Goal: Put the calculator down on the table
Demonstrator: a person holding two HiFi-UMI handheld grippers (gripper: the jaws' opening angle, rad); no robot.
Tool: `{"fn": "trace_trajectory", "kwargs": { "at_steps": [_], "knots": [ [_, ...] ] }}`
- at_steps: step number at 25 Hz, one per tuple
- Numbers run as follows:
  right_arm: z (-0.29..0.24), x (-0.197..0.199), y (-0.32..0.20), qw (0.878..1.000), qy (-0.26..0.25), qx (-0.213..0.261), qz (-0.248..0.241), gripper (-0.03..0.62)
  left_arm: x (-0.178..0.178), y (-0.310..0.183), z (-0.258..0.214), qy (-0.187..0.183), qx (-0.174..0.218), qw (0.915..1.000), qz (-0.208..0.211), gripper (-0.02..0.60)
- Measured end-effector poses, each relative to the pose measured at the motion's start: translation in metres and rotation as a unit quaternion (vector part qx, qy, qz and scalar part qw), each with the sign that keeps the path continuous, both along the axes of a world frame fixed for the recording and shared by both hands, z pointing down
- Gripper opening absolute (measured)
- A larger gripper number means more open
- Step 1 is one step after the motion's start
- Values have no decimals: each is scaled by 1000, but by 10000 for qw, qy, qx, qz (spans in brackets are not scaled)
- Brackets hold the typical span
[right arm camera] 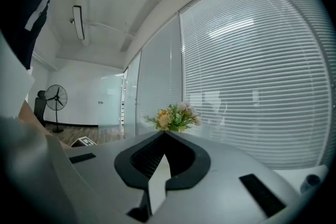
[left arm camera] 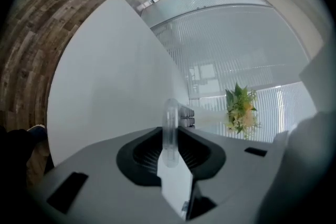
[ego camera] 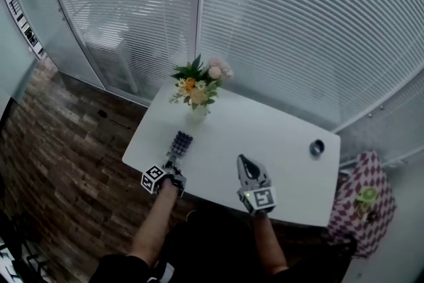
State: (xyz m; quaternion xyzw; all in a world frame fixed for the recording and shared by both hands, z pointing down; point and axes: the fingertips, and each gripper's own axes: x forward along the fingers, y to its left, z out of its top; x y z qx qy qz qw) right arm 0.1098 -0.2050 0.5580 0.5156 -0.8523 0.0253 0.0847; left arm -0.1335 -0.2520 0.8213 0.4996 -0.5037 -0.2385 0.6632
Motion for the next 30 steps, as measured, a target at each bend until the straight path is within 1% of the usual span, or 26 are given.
{"fn": "trace_trajectory", "kwargs": {
  "at_steps": [4, 12, 17, 19, 21, 27, 30],
  "knots": [
    [-2, -1, -4, 10000, 33, 30, -24, 6, -3, -9, 8, 26, -79, 9999, -93, 86],
    [4, 2, -4, 10000, 55, -71, 10, 6, -1, -25, 20, 131, -225, 9995, -179, 86],
    [2, 3, -4, 10000, 73, -34, 2, 6, 4, -26, 30, 72, -438, 9988, -187, 86],
    [4, 2, -4, 9999, 82, -68, 6, 6, 5, -27, 34, 144, -473, 9984, -263, 86],
    [8, 2, -3, 9999, 104, -118, 7, 5, 6, -28, 36, 165, -487, 9982, -305, 86],
    [10, 1, -1, 9999, 92, -134, -19, 5, 7, -32, 37, -61, -399, 9989, -230, 86],
    [10, 0, -2, 9998, 66, -166, -22, 6, 11, -39, 36, -39, -376, 9990, -222, 86]
  ]
}}
